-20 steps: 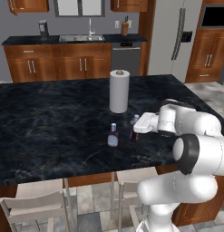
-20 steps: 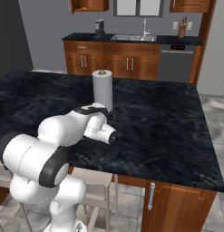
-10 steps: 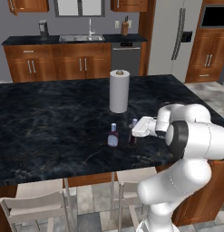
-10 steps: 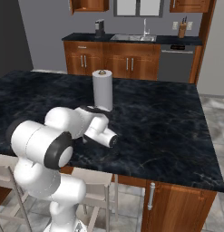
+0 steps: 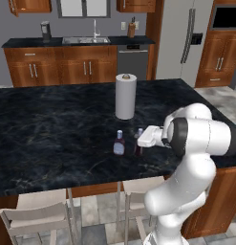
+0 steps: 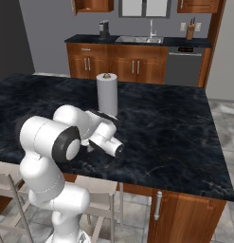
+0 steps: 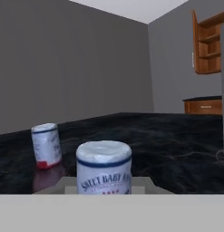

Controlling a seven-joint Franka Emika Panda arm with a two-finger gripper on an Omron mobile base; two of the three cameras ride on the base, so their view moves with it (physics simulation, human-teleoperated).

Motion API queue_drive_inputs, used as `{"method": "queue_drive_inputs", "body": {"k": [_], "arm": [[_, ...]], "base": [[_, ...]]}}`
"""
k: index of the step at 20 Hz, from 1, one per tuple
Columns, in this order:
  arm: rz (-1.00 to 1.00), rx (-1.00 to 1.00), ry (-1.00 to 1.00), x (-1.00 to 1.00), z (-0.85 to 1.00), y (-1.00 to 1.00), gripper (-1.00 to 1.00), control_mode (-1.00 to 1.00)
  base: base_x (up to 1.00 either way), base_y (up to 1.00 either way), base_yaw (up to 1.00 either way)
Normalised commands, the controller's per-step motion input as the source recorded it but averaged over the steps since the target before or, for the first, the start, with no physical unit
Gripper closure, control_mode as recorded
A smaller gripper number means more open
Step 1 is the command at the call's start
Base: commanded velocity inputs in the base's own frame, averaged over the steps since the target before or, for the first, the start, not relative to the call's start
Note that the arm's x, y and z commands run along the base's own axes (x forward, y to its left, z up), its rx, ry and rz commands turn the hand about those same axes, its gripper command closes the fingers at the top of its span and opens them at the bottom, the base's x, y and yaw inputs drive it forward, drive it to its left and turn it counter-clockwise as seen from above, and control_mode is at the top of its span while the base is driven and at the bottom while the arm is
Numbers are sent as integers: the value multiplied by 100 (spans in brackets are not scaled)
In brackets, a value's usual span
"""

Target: The dining table condiment station is running low on condiment bottle. Refill the condiment station by opening the cabinet and taking the condiment bottle from the cabinet and placing it on the dining table.

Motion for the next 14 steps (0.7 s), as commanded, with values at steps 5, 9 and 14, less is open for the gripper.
{"method": "queue_drive_inputs", "body": {"k": [5, 9, 14], "arm": [[0, 0, 0, 17, -24, 0, 100, -100], [0, 0, 0, 12, -20, 0, 100, -100], [0, 0, 0, 0, -13, 0, -100, -100]], "base": [[0, 0, 0], [0, 0, 0], [0, 0, 0]]}}
